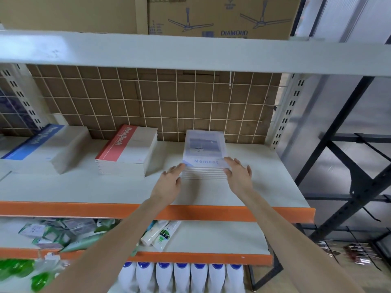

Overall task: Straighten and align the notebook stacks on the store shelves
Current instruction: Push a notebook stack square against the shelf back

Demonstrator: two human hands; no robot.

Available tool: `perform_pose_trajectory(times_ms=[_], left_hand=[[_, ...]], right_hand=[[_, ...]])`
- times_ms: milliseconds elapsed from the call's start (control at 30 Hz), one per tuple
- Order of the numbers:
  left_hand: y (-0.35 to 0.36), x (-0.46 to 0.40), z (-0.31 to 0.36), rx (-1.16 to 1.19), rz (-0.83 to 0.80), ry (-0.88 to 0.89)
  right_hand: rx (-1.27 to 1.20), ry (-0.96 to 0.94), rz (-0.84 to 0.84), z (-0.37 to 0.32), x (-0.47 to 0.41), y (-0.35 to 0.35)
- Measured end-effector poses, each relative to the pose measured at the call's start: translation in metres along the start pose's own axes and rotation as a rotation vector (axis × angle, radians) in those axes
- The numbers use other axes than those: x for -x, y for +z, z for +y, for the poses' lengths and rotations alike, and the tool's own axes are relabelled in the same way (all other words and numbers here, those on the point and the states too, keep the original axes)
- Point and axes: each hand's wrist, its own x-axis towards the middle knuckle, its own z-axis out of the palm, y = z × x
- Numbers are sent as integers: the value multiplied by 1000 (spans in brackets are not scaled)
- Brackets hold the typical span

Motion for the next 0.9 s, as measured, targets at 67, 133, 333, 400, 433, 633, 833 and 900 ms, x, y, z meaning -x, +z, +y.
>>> perform_pose_trajectory(times_ms=[67, 133, 333, 400, 433, 633, 833, 900], left_hand=[[0, -1, -1, -19, -5, 3], [0, 1, -4, -18, -14, 9], [-25, 3, -13, -63, 120, -2], [-42, 5, -17, -152, 207, 18], [-51, 8, -20, -216, 238, 19], [-107, 69, -75, -434, 326, -191], [-169, 187, -154, -472, 375, -556], [-192, 228, -176, -515, 382, -657]], right_hand=[[-10, -4, -4, 1, -1, 0], [-21, -11, -20, 1, 0, -1], [48, -173, 22, -20, -1, -14], [79, -250, 24, -39, -3, -14], [90, -289, 21, -50, -3, -12], [132, -575, -78, -135, 10, 28], [94, -921, -263, -259, 60, 102], [94, -1010, -318, -303, 85, 129]])
